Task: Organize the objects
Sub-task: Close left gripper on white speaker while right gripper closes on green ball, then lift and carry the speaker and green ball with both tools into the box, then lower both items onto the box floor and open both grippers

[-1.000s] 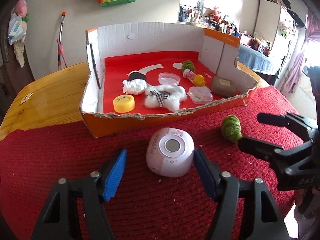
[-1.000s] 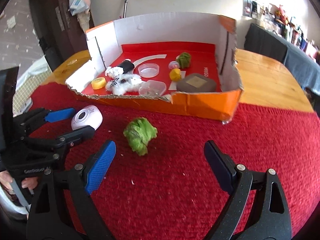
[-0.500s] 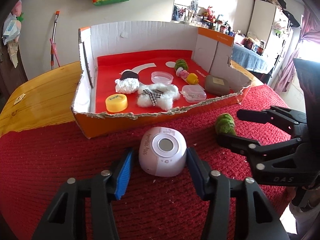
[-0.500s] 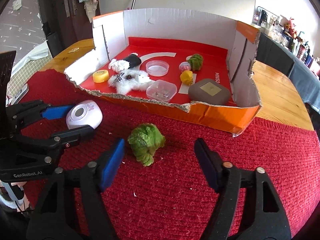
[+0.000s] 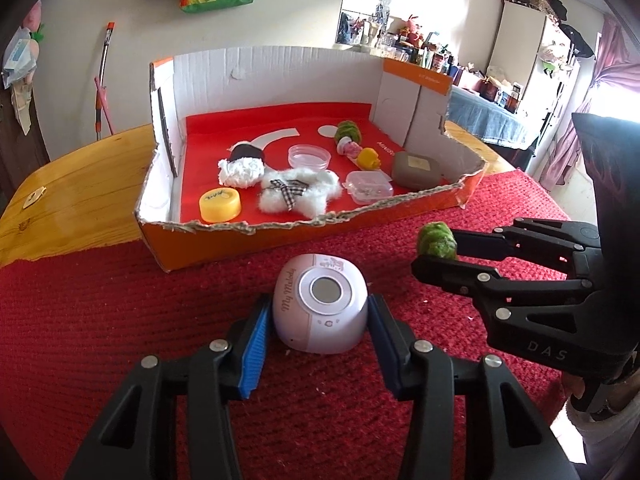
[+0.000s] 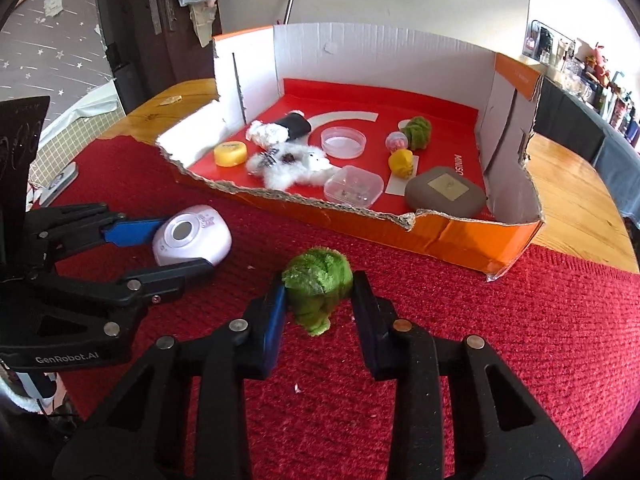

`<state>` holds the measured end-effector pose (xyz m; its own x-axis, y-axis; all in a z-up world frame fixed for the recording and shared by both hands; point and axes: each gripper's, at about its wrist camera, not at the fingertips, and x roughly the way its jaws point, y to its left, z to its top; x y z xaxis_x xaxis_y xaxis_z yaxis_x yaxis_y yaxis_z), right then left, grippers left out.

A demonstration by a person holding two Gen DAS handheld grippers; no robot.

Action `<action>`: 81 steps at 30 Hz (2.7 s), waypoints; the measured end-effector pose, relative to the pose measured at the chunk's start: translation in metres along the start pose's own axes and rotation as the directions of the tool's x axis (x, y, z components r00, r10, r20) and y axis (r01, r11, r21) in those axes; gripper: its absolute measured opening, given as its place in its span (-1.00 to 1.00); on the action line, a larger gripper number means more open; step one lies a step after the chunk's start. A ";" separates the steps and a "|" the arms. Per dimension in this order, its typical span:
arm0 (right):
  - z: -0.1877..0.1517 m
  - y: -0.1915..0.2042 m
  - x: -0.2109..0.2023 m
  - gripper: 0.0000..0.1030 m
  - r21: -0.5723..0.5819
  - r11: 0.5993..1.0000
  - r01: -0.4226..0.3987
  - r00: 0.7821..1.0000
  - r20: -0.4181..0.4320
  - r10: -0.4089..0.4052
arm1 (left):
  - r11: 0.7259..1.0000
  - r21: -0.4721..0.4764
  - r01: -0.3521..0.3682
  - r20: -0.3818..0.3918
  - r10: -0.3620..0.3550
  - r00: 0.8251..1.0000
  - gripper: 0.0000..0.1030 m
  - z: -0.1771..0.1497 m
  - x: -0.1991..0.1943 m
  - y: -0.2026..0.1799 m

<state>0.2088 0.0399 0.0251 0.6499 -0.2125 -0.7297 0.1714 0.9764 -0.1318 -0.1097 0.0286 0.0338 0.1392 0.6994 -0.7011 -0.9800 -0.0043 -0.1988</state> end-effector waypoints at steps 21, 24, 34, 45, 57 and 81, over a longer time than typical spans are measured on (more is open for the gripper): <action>-0.002 0.005 -0.031 -0.41 0.028 0.999 -0.039 0.998 0.053 0.038 | 1.000 0.016 0.009 0.051 -0.010 0.999 -0.04 0.000 -0.027 -0.008; -0.001 0.004 -0.034 -0.41 0.034 0.998 -0.053 0.997 0.059 0.051 | 1.000 0.014 0.015 0.057 -0.015 0.998 -0.04 0.001 -0.030 -0.009; 0.039 0.005 -0.049 -0.41 -0.036 0.999 0.009 0.995 0.097 -0.005 | 0.999 0.030 0.041 0.076 -0.043 0.996 -0.04 0.043 -0.036 -0.004; 0.119 -0.031 -0.013 -0.41 0.011 0.999 0.042 0.999 0.031 -0.042 | 1.000 0.016 0.000 0.044 -0.001 0.999 -0.04 0.119 0.000 0.015; 0.171 -0.075 0.051 -0.41 0.170 0.985 0.006 0.996 -0.094 0.011 | 0.997 -0.063 0.038 -0.060 -0.042 0.997 -0.04 0.155 0.063 0.036; 0.184 -0.106 0.130 -0.41 0.293 0.953 0.080 0.953 -0.302 0.012 | 0.990 -0.140 0.033 -0.176 -0.058 0.983 -0.04 0.175 0.131 0.039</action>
<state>0.4114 -0.0985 0.0678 0.3978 -0.1785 -0.9000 0.4326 0.9015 0.0124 -0.1542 0.2452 0.0535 0.2183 0.5617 -0.7980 -0.9453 -0.0814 -0.3159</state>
